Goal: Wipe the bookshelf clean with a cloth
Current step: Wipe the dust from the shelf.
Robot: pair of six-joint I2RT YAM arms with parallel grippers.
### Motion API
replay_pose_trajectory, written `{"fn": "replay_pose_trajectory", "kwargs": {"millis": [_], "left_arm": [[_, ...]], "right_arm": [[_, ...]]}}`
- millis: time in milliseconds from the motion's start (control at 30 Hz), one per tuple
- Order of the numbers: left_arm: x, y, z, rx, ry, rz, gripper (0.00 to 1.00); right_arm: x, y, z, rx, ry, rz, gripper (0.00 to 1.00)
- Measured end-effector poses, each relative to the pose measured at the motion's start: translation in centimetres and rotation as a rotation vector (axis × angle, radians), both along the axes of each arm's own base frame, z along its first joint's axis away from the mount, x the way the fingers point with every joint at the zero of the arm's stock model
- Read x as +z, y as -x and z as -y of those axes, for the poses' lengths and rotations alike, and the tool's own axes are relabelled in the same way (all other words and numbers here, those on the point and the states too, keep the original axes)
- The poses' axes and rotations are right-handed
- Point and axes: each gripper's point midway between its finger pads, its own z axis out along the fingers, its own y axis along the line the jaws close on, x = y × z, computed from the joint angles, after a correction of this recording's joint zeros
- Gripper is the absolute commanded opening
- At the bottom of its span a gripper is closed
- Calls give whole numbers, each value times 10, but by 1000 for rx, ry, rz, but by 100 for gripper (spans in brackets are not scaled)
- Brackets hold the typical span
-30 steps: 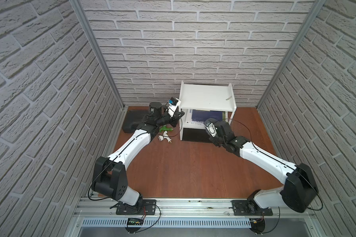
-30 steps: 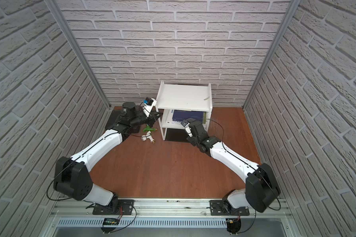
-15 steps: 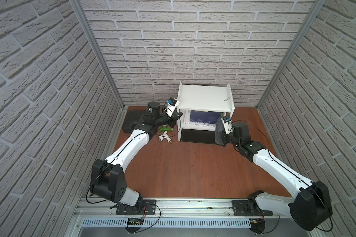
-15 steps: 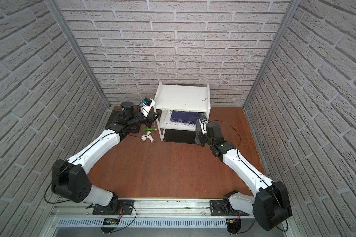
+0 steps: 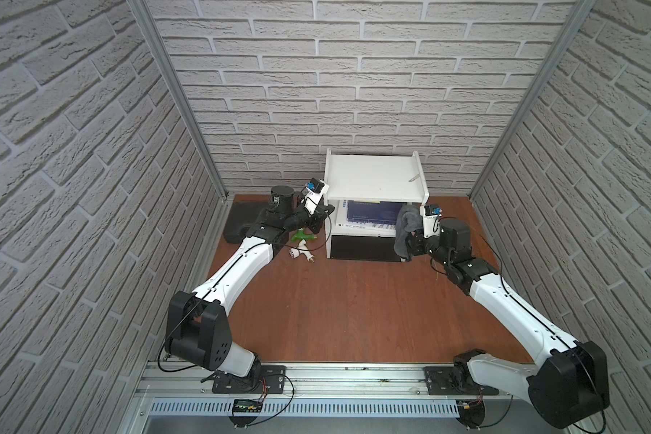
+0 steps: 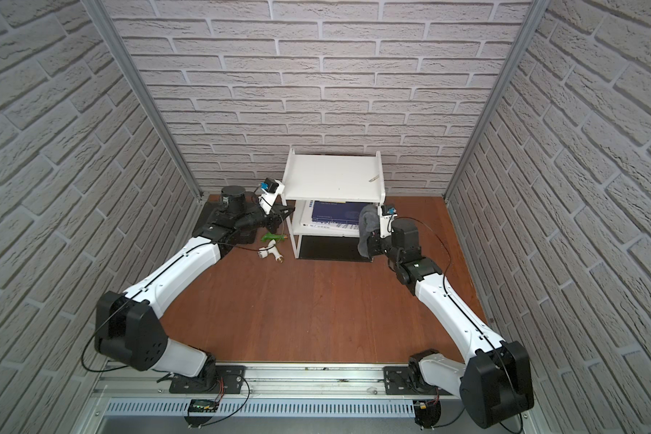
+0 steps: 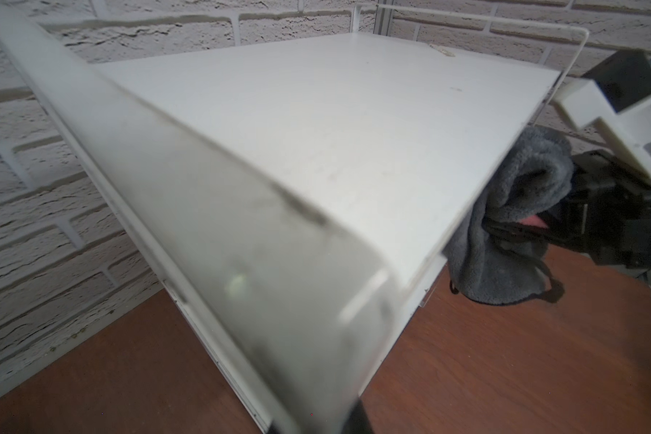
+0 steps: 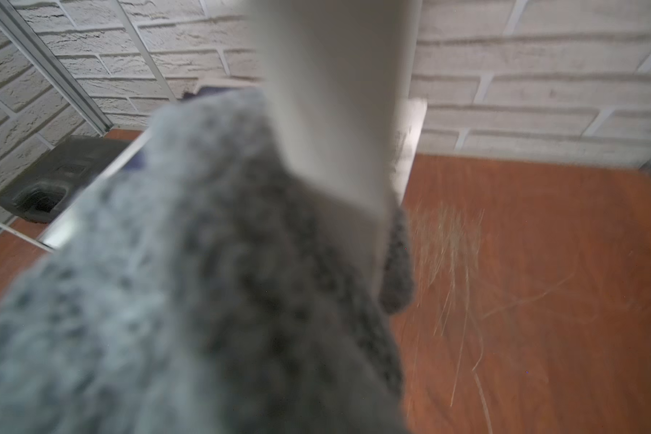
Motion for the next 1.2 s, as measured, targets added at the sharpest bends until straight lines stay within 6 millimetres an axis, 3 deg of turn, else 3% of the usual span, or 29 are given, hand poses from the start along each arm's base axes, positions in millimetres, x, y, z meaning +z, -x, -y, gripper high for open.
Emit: {"fn": "replay_pose_trajectory", "kwargs": {"millis": [67, 133, 167, 233, 367, 467, 567, 700, 767, 833, 1067, 1200], "left_arm": [[0, 0, -1, 4, -2, 4, 0], [0, -1, -2, 13, -7, 8, 0], [0, -2, -5, 21, -9, 9, 0], [0, -3, -9, 27, -7, 10, 0], [0, -6, -16, 38, -7, 10, 0], [0, -6, -18, 37, -8, 8, 0], [0, -6, -18, 37, -9, 6, 0], [-1, -6, -18, 38, -10, 5, 0], [0, -6, -18, 38, -10, 6, 0], [-1, -6, -18, 37, -10, 5, 0], [-1, -6, -18, 38, -10, 5, 0], [-1, -6, -18, 36, -10, 5, 0]], "right_arm": [[-18, 5, 37, -112, -41, -57, 3], [-21, 5, 79, -247, -86, -72, 3], [-14, 3, 101, -313, -112, -58, 3], [8, -7, 118, -355, -153, -14, 3], [75, -64, 100, -199, -245, 107, 3], [98, -112, 73, -43, -297, 152, 3], [86, -154, 44, 93, -345, 123, 3], [37, -182, 30, 101, -364, 23, 3], [14, -183, 35, 57, -350, -23, 3], [5, -179, 44, 13, -320, -33, 3], [2, -136, 76, -99, -168, -68, 3], [8, -127, 66, -31, -149, -69, 3]]}}
